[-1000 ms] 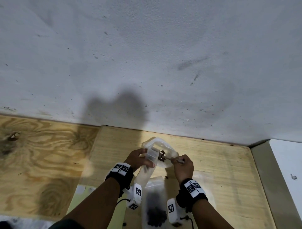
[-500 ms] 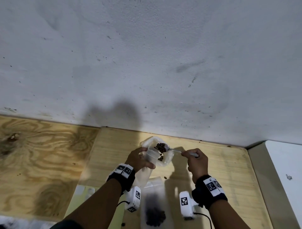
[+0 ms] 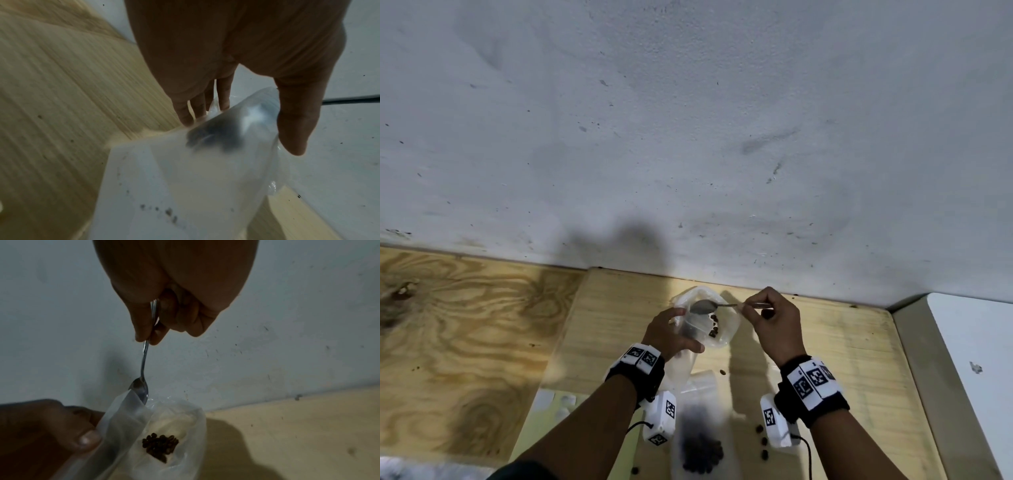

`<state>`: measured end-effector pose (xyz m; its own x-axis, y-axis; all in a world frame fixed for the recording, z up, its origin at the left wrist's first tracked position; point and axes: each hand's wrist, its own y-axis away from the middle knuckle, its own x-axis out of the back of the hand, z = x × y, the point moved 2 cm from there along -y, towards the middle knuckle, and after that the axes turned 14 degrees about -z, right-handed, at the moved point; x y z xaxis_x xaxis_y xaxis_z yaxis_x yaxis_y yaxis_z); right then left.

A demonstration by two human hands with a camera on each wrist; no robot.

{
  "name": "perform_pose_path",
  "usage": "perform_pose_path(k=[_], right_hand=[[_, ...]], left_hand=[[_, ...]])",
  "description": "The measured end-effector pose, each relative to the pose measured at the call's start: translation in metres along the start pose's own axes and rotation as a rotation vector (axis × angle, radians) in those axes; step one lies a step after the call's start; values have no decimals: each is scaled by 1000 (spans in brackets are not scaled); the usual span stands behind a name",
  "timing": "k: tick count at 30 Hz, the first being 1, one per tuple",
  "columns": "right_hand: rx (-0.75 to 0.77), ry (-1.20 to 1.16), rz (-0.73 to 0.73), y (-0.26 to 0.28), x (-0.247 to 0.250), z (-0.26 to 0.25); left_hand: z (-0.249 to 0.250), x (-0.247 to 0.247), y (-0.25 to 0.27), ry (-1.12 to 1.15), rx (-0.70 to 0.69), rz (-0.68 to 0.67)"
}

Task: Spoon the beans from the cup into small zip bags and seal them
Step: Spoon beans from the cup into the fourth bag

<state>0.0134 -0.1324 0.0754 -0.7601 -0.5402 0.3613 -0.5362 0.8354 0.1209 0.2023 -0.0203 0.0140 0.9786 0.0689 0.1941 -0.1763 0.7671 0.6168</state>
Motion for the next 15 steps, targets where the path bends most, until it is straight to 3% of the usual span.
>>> perform_pose_path(k=[3, 5, 10, 15], right_hand=[[-89, -87, 192, 7, 4, 15], [-190, -158, 238, 13, 2, 34], [-466, -261, 214, 23, -17, 74], [-585, -255, 72, 29, -35, 79]], left_hand=[[-3, 1, 2, 14, -30, 30], [-7, 1, 6, 40, -84, 91], [-8, -5, 25, 99, -283, 301], [7, -10, 42, 156, -384, 318]])
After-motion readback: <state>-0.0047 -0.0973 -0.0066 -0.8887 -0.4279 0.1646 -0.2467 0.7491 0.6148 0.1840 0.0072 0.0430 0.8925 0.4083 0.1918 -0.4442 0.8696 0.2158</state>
